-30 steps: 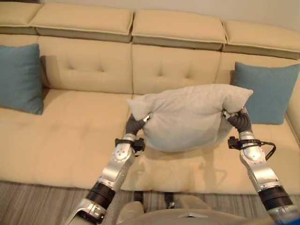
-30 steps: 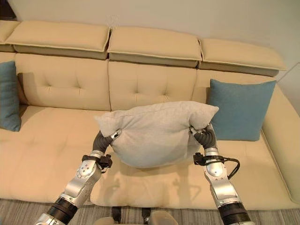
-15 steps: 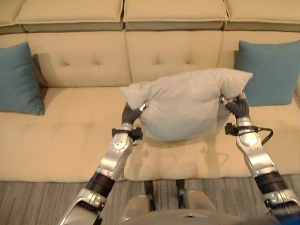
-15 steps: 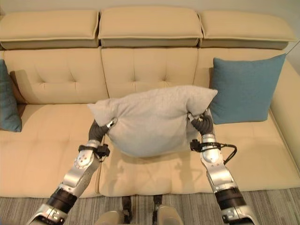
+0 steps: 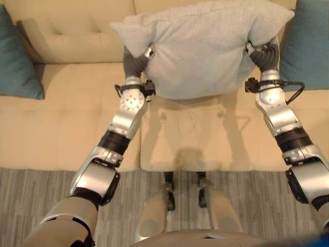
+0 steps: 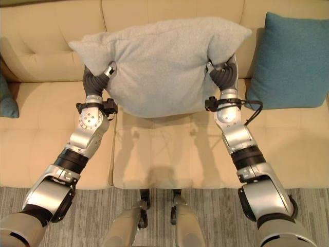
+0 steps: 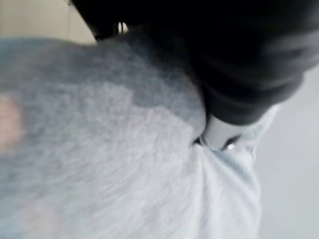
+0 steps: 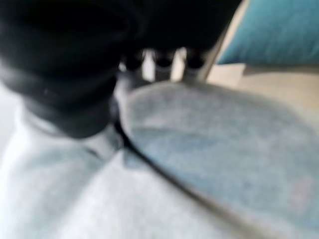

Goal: Pick up all the scattered cushions and arrange them neatly on the sofa.

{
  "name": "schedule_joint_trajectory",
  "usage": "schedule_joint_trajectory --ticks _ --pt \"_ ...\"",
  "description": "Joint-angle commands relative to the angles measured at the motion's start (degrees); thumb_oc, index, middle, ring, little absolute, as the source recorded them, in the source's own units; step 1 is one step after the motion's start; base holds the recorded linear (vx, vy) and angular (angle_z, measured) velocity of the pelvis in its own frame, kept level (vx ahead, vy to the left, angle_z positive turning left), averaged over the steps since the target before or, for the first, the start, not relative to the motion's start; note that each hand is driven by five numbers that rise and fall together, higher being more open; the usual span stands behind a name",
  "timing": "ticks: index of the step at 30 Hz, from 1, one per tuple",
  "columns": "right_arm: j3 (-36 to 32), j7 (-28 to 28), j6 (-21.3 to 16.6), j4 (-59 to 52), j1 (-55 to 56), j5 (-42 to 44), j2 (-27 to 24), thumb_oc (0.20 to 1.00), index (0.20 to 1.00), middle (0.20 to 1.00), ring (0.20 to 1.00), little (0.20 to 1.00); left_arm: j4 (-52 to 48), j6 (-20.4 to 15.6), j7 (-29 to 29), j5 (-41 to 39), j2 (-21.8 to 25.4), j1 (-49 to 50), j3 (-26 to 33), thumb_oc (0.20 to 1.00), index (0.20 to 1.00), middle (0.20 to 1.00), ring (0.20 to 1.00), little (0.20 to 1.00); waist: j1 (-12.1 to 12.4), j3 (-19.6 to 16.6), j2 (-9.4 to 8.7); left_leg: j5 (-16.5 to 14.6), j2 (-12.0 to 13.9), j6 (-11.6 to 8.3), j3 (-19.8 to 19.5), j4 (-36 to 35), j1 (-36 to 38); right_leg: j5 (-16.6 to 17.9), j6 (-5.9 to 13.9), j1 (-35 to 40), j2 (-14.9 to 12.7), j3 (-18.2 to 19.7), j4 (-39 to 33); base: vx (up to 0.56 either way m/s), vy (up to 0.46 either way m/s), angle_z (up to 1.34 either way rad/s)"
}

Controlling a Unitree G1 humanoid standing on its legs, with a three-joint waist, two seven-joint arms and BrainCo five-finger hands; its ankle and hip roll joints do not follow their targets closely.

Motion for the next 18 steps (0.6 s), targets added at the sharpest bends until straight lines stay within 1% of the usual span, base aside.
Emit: schedule_joint_trajectory --ticks 1,4,6,7,9,12,13,14,15,16,18 --pt "1.13 -1.69 -6.14 -2.97 -8.56 1.64 1.59 0.2 0.2 0.2 0.2 0.2 -2.64 -6.28 -0.01 3.61 1.53 -10.76 -5.19 0.2 0.2 0.2 0.2 0.2 0.61 -3.56 -2.87 -6.65 0.34 -3.2 -1.82 7.91 -5.12 -4.49 8.56 0.23 -6.99 3.6 3.93 0.01 0.039 0.01" --pt "1.37 -3.75 -6.5 0.71 -13.38 3.7 3.24 0.2 0.2 0.2 0.2 0.2 2.33 -6.11 0.45 2.63 1.69 -17.32 -6.81 0.2 0.2 0.2 0.2 0.2 0.5 -2.59 -2.44 -6.21 -0.06 -3.42 -2.0 7.85 -7.9 -3.15 8.92 -2.34 -7.18 4.28 2.89 0.0 0.06 -0.04" --pt "1.33 -4.1 -6.48 1.28 -13.73 3.82 3.61 0.2 0.2 0.2 0.2 0.2 2.64 -6.01 0.44 2.95 1.85 -18.14 -7.16 0.2 0.2 0.2 0.2 0.2 0.45 -2.4 -2.24 -5.93 -0.19 -3.48 -2.04 7.67 -8.45 -2.87 8.99 -2.68 -7.26 4.41 2.6 0.0 0.039 0.06" --pt "1.53 -4.38 -6.03 1.81 -14.47 3.82 4.59 0.2 0.2 0.2 0.2 0.2 2.93 -5.89 0.61 3.33 1.78 -19.25 -7.39 0.2 0.2 0.2 0.2 0.2 0.47 -2.19 -2.01 -5.52 -0.58 -3.56 -1.98 7.01 -9.18 -2.17 9.16 -3.46 -7.25 4.46 1.8 -0.01 0.046 0.0" --pt "1.8 -4.56 -5.58 2.74 -14.7 3.49 5.63 0.2 0.2 0.2 0.2 0.2 3.44 -5.72 0.85 3.42 1.47 -19.84 -7.5 0.2 0.2 0.2 0.2 0.2 0.39 -2.08 -1.98 -4.67 -0.7 -3.59 -1.84 6.56 -10.26 -1.37 9.41 -4.31 -7.36 4.39 1.14 -0.03 0.031 -0.28" --pt "2.51 -4.35 -5.01 3.11 -14.77 3.08 6.76 0.2 0.2 0.2 0.2 0.2 3.49 -5.48 1.15 3.61 0.9 -19.83 -7.25 0.2 0.2 0.2 0.2 0.2 0.41 -2.04 -1.81 -4.97 -0.75 -3.59 -1.65 6.32 -10.53 -1.33 9.57 -4.61 -7.44 4.55 0.67 0.0 0.015 -0.08" --pt "3.14 -4.15 -4.46 3.09 -14.91 2.41 7.6 0.2 0.2 0.2 0.2 0.2 3.0 -5.59 1.15 3.8 0.5 -19.53 -7.14 0.2 0.2 0.2 0.2 0.2 0.46 -1.81 -1.81 -4.45 -0.92 -3.56 -1.6 6.19 -10.98 -0.91 9.54 -5.17 -7.58 4.45 0.57 0.0 0.0 0.0" --pt "3.18 -4.17 -4.41 3.05 -14.82 2.38 7.64 0.2 0.2 0.2 0.2 0.2 2.92 -5.55 1.17 3.84 0.49 -19.38 -7.1 0.2 0.2 0.2 0.2 0.2 0.46 -1.81 -1.72 -4.91 -0.85 -3.6 -1.65 6.36 -10.79 -1.24 9.56 -4.95 -7.51 4.4 0.67 0.0 0.0 0.0" --pt "3.51 -3.99 -3.92 2.78 -14.48 1.53 8.18 0.2 0.2 0.2 0.2 0.2 2.11 -5.3 1.32 4.29 0.24 -18.8 -6.94 0.2 0.2 0.2 0.2 0.2 0.57 -1.62 -1.74 -4.61 -1.05 -3.43 -1.69 6.36 -11.01 -1.02 9.56 -5.11 -7.65 4.42 0.5 0.01 0.006 0.05" --pt "3.61 -3.79 -3.45 2.42 -13.91 1.13 8.56 0.2 0.2 0.2 0.2 0.2 1.38 -4.93 1.35 4.68 -0.12 -17.91 -6.74 0.2 0.2 0.2 0.2 0.2 0.6 -1.49 -1.72 -5.19 -0.96 -3.46 -1.59 6.85 -10.85 -1.2 9.66 -4.78 -7.69 4.37 0.58 0.0 0.005 0.09" --pt "3.93 -3.51 -3.23 2.18 -13.57 1.01 9.11 0.2 0.2 0.2 0.2 0.2 0.57 -4.84 1.32 4.8 -0.43 -17.21 -6.51 0.2 0.2 0.2 0.2 0.2 0.65 -1.29 -1.83 -5.1 -1.18 -3.27 -1.69 7.15 -10.9 -0.87 9.62 -4.85 -7.78 4.56 0.42 0.0 0.0 0.03"
